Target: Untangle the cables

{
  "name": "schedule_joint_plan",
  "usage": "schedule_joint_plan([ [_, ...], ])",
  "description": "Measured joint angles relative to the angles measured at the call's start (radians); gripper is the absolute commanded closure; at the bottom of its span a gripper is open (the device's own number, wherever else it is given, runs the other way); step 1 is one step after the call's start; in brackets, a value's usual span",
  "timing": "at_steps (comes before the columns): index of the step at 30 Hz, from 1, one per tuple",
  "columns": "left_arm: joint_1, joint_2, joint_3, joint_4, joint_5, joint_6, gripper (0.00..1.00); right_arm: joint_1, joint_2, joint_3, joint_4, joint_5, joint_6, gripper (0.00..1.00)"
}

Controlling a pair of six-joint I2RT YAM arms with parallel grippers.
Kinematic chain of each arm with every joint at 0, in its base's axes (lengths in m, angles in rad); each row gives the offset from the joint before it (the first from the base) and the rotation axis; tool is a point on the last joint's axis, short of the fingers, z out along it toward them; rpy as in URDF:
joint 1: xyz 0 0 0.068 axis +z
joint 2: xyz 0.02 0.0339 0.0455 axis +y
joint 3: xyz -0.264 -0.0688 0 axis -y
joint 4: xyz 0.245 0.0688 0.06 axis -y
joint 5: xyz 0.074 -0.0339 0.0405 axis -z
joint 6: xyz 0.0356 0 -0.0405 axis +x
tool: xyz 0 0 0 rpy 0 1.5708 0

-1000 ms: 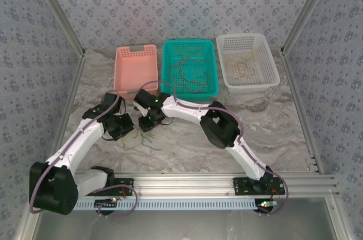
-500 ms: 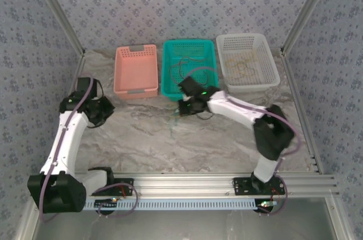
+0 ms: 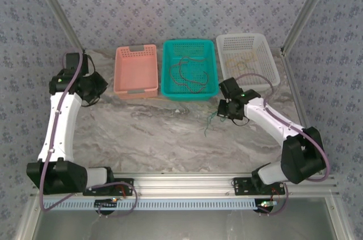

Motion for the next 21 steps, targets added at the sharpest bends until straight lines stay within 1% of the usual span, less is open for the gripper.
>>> schedule_joint_plan([
  [6, 0.007, 0.024, 0.161, -0.035, -0.006, -0.014, 1.0, -0.048, -0.006, -0.031, -0.054, 0.039, 0.003, 1.0],
  [9, 0.05, 0.052, 0.274, -0.063, -0.014, -0.015, 1.0, -0.087, 0.003, -0.036, -0.083, 0.061, 0.007, 1.0],
  [13, 0.127, 0.105, 0.463, -0.109, -0.02, -0.022, 1.0, -0.183, 0.001, -0.058, -0.112, 0.084, 0.008, 1.0],
  [15, 0.148, 0.127, 0.547, -0.119, -0.02, -0.031, 1.0, -0.228, -0.002, -0.06, -0.127, 0.093, 0.008, 1.0],
  [18, 0.156, 0.153, 0.655, -0.132, -0.015, -0.059, 1.0, -0.288, -0.005, -0.061, -0.138, 0.099, 0.006, 1.0],
  [21, 0.156, 0.172, 0.73, -0.135, 0.014, -0.092, 1.0, -0.345, -0.005, -0.063, -0.143, 0.1, 0.006, 1.0],
])
